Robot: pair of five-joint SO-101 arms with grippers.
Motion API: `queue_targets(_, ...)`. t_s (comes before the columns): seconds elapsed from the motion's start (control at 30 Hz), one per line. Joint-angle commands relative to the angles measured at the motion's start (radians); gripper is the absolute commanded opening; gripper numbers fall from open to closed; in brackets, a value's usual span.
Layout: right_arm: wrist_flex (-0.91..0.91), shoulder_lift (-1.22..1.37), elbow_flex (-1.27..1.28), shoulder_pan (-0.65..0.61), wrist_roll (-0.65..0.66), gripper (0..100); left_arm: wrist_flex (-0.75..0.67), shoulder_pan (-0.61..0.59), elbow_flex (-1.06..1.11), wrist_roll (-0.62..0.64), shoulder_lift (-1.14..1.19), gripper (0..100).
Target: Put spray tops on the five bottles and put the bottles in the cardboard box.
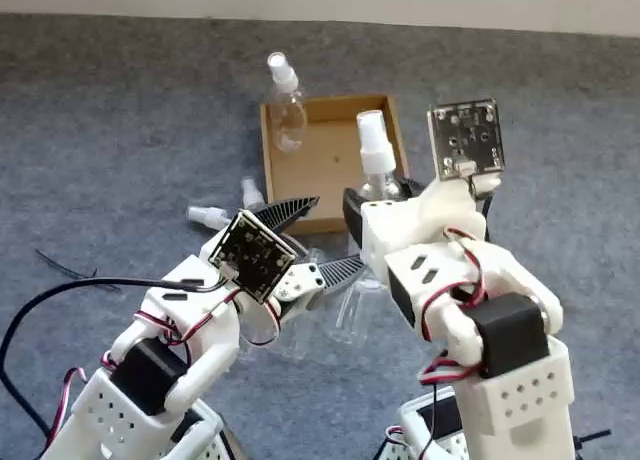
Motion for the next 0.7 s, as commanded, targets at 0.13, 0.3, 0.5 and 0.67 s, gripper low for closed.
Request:
queue_targets(0.13, -0.002, -0.053, -0.010, -0.028, -0.012, 0.5, -0.029, -0.039, -0.007, -0.006, 0.015, 30)
queue_targets(0.3, 0.013, -0.065, -0.005, -0.025, 0.029, 0.5, -0.029, -0.041, -0.007, -0.006, 0.015, 30)
queue_targets(0.5, 0.015, -0.067, -0.004, -0.025, 0.029, 0.5, -0.031, -0.071, -0.007, -0.008, 0.015, 30)
queue_targets(0.67, 0.012, -0.067, -0.004, -0.025, 0.029, 0.5, -0.031, -0.133, -0.004, -0.008, 0.015, 30)
